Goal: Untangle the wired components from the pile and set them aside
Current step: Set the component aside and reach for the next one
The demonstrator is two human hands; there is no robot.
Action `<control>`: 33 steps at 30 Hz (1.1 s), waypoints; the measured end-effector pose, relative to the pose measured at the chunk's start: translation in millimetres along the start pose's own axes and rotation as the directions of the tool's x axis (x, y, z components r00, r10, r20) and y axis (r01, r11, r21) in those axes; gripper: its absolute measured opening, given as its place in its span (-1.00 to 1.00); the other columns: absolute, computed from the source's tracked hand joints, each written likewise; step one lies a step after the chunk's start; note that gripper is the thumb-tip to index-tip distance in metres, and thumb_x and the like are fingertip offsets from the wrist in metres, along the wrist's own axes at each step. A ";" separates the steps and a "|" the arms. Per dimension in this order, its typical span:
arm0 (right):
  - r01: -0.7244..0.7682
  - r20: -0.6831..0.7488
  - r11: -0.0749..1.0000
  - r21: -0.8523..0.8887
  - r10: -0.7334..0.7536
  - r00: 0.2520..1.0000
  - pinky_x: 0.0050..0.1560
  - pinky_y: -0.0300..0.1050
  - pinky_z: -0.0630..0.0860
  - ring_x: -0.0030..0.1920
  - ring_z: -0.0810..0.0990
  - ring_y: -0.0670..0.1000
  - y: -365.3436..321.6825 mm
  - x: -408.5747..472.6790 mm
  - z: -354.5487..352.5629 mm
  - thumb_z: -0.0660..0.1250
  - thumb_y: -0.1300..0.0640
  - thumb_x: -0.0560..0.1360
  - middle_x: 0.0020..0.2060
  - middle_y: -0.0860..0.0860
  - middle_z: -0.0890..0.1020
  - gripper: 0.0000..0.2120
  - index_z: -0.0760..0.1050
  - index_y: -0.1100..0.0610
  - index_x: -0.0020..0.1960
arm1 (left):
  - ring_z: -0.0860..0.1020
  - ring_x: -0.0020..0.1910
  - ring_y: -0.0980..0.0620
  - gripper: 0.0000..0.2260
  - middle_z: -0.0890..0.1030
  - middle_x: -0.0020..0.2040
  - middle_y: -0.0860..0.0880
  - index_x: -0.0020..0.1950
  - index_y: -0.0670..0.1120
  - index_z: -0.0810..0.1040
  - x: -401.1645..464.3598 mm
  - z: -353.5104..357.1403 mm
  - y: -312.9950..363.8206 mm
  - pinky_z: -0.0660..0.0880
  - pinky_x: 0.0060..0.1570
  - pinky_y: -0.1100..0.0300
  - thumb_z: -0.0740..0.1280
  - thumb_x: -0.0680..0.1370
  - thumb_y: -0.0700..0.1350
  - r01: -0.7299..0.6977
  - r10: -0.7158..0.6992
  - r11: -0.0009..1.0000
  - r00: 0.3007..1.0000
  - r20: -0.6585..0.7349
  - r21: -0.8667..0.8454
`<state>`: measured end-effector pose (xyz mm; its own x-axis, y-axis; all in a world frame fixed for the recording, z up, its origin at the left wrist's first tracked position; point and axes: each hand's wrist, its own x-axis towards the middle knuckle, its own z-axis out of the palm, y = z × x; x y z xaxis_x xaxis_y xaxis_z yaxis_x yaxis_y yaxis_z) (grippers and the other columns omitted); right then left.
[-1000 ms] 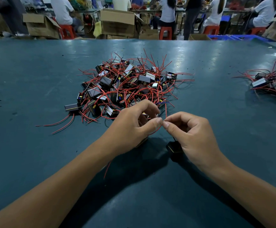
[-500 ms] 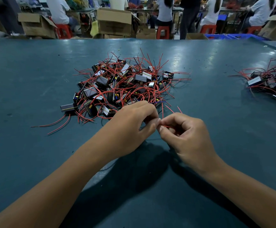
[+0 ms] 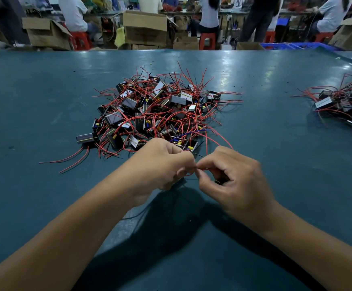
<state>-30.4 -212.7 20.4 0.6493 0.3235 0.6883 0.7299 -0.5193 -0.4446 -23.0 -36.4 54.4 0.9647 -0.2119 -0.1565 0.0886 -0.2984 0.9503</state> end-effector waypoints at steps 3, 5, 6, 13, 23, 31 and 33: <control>-0.019 0.045 0.996 0.084 0.015 0.999 -0.21 -0.44 0.27 -0.32 0.39 -0.23 3.9 3.4 -5.8 0.46 0.33 0.42 -0.33 -0.26 0.38 -0.92 0.61 0.19 -0.18 | 0.41 -0.48 0.12 -0.79 0.56 -0.40 0.01 -0.25 -0.15 0.66 1.1 -18.4 -0.6 0.32 -0.50 0.30 0.38 0.58 -0.18 -0.222 0.220 0.974 0.974 0.049 0.052; -0.035 0.081 0.991 0.128 0.025 0.996 -0.22 -0.44 0.26 -0.33 0.40 -0.21 6.0 4.4 -9.2 0.46 0.33 0.42 -0.34 -0.25 0.39 -0.92 0.61 0.20 -0.18 | 0.51 -0.34 0.17 -0.91 0.63 -0.27 0.08 -0.10 -0.09 0.69 2.0 -30.2 0.2 0.43 -0.33 0.31 0.41 0.58 -0.17 -0.441 0.425 0.870 0.898 0.116 0.220; -0.044 0.093 0.988 0.148 0.031 0.995 -0.22 -0.44 0.27 -0.33 0.41 -0.20 6.8 4.5 -10.1 0.46 0.33 0.42 -0.35 -0.24 0.40 -0.94 0.61 0.20 -0.18 | 0.56 -0.25 0.16 -0.95 0.65 -0.19 0.08 -0.03 -0.08 0.69 2.4 -32.6 -0.1 0.46 -0.24 0.29 0.43 0.55 -0.18 -0.513 0.486 0.815 0.858 0.165 0.268; -0.117 0.133 0.954 0.275 0.083 0.988 -0.23 -0.41 0.30 -0.33 0.45 -0.16 10.7 3.2 -9.0 0.43 0.27 0.44 -0.34 -0.20 0.46 -0.97 0.63 0.17 -0.15 | 0.62 -0.07 0.04 -0.93 0.63 -0.06 -0.01 -0.02 -0.14 0.71 7.5 -29.9 -2.1 0.53 -0.11 0.18 0.48 0.51 -0.22 -0.716 0.669 0.581 0.691 0.274 0.388; -0.130 0.147 0.938 0.320 0.086 0.985 -0.24 -0.42 0.30 -0.33 0.45 -0.18 12.7 1.3 -6.9 0.43 0.26 0.45 -0.32 -0.22 0.48 -0.97 0.62 0.16 -0.16 | 0.55 -0.09 0.02 -0.93 0.61 -0.10 -0.02 -0.05 -0.13 0.69 4.5 -26.8 0.6 0.49 -0.07 0.15 0.45 0.53 -0.14 -0.731 0.697 0.435 0.643 0.317 0.526; -0.029 0.083 0.982 0.189 0.014 0.996 -0.24 -0.43 0.28 -0.32 0.44 -0.18 8.4 3.2 -6.3 0.45 0.30 0.44 -0.31 -0.23 0.45 -0.91 0.67 0.16 -0.08 | 0.42 -0.33 0.17 -0.90 0.55 -0.28 0.01 -0.09 -0.10 0.61 -2.1 -23.7 0.2 0.34 -0.31 0.30 0.38 0.60 -0.11 -0.534 0.469 0.714 0.845 0.257 0.453; -0.038 0.060 0.985 0.169 0.028 0.998 -0.24 -0.43 0.28 -0.33 0.43 -0.17 8.5 3.1 -6.0 0.45 0.34 0.43 -0.31 -0.22 0.46 -0.87 0.67 0.15 -0.09 | 0.36 -0.40 0.15 -0.85 0.51 -0.37 0.00 -0.12 -0.15 0.62 -1.9 -19.4 -0.3 0.29 -0.39 0.26 0.39 0.59 -0.11 -0.421 0.373 0.845 0.906 0.201 0.331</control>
<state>-23.5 -220.9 22.3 0.6812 0.3552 0.6401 0.7304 -0.3898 -0.5610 -20.1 -17.8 59.6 0.8569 -0.4907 0.1583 -0.4135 -0.4707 0.7794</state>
